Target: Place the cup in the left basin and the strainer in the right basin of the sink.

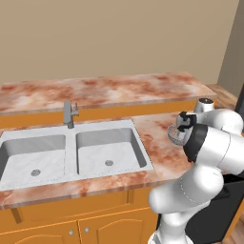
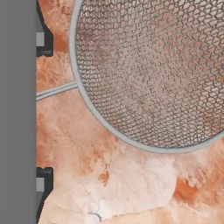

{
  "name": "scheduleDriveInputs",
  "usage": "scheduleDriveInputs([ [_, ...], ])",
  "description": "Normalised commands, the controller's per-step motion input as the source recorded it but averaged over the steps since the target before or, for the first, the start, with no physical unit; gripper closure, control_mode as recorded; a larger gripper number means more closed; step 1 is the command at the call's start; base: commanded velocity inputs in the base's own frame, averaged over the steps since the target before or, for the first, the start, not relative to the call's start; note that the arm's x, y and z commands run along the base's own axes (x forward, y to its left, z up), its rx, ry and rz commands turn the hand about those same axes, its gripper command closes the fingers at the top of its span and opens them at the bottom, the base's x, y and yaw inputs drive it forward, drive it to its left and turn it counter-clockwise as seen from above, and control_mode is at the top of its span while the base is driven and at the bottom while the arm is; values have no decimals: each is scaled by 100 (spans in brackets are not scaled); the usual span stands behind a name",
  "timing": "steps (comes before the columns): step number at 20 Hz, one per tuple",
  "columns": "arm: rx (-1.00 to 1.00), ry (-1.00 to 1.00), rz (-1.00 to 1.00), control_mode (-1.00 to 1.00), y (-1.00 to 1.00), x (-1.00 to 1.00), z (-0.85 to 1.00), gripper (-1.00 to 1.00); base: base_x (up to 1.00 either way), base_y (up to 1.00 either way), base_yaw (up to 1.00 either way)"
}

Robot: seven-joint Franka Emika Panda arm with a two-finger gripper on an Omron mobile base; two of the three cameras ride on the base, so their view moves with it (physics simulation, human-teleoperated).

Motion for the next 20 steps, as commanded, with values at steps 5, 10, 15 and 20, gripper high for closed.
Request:
scheduleDriveInputs([
  [5,0,-7,0,-100,23,0,-11,-100,0,0,0],
  [10,0,0,5,-100,-2,0,-24,-100,0,0,0],
  [15,0,-1,7,-100,-27,10,-18,-100,0,0,0],
  [20,0,-2,7,-100,-2,19,-19,-100,0,0,0],
])
